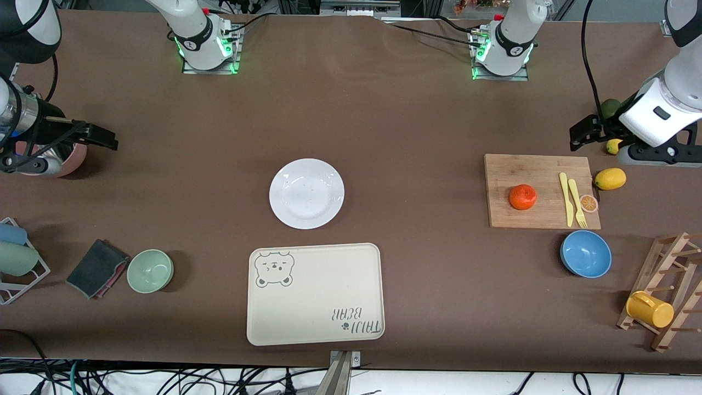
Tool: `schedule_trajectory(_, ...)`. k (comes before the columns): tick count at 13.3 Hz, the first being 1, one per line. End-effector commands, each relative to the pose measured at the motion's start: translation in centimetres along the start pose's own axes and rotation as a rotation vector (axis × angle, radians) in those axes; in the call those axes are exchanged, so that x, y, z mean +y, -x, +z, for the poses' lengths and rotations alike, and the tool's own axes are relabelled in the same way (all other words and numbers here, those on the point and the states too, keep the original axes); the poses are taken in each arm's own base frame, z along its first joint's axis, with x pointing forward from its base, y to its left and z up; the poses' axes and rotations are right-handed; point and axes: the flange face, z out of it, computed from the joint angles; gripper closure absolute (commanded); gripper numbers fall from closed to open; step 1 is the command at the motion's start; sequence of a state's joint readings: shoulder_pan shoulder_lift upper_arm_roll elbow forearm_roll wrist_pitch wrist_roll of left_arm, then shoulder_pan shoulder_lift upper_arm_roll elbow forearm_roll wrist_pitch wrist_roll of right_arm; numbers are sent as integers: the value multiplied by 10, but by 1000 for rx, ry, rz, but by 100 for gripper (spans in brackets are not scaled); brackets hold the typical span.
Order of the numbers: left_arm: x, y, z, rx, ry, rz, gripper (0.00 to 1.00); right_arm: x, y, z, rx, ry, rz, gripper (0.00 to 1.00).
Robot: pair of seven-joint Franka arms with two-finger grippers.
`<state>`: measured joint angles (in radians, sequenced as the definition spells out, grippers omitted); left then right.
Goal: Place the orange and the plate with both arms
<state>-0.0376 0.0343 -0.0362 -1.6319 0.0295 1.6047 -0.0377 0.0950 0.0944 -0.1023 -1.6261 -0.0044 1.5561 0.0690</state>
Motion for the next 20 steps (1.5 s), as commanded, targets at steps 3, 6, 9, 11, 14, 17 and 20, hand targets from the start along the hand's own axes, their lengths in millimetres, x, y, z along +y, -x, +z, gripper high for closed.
schedule_trajectory(3, 0, 0, -2, -3, 9, -6, 0, 2, 3, -3, -5, -16, -9, 0)
schedule_trajectory(6, 1, 0, -2, -3, 9, -4, 0, 2, 3, -3, -5, -16, -9, 0)
schedule_trajectory(9, 0, 0, -2, -3, 9, -6, 0, 2, 3, -3, -5, -16, -9, 0)
schedule_trajectory(11, 1, 0, -2, -3, 9, -4, 0, 2, 3, -3, -5, -16, -9, 0)
schedule_trajectory(14, 1, 1, -1, -6, 9, -4, 0, 2, 3, -3, -5, -16, -9, 0)
schedule_trajectory(17, 1, 2, 2, -23, 10, -4, 0, 2, 3, -3, -5, -16, -9, 0)
schedule_trajectory(20, 0, -6, 23, -70, 5, -5, 0, 2, 3, -3, -5, -16, -9, 0)
